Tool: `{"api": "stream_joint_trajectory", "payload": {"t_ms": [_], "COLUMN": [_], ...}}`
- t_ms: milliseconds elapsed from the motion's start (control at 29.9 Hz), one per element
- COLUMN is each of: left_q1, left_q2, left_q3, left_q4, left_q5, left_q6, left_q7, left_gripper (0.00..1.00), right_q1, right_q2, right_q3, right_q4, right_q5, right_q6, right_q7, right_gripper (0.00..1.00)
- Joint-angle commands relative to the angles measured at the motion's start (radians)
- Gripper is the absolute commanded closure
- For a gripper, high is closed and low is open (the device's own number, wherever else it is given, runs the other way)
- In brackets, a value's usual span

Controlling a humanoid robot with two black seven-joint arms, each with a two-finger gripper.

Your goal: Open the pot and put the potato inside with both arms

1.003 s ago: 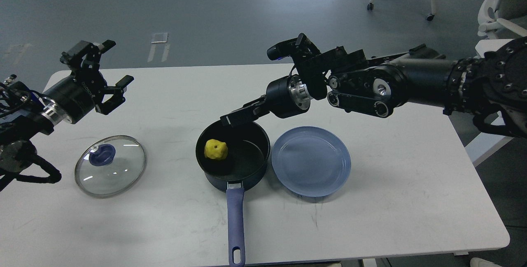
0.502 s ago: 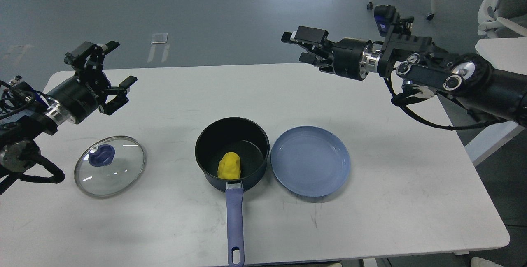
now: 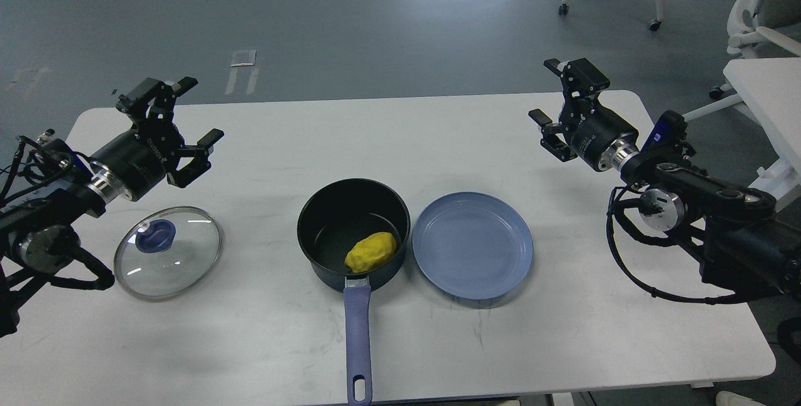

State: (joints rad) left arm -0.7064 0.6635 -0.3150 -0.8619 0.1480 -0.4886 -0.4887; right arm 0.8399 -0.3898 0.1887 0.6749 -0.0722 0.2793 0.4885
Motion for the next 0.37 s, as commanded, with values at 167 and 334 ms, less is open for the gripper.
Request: {"api": "stream_joint_trajectory", "payload": {"t_ms": [167, 334], "left_q1": [0.008, 0.031], "left_q2": [-0.032, -0.045], "left_q3": [-0.007, -0.039], "left_q4": [0.006, 0.011], "left_q5": [-0.002, -0.002], "left_q6": [0.0, 0.0], "left_q7": [0.0, 0.0], "left_gripper": [0.02, 0.02], "right_q1": [-0.053, -0.074], "right_q2": [0.015, 0.026], "right_q3": [0.021, 0.054], "right_q4": [0.008, 0.008], "right_q5": [0.0, 0.0], "right_q6": [-0.002, -0.002], "right_q7": [0.0, 0.0], "right_gripper": [0.0, 0.0]}}
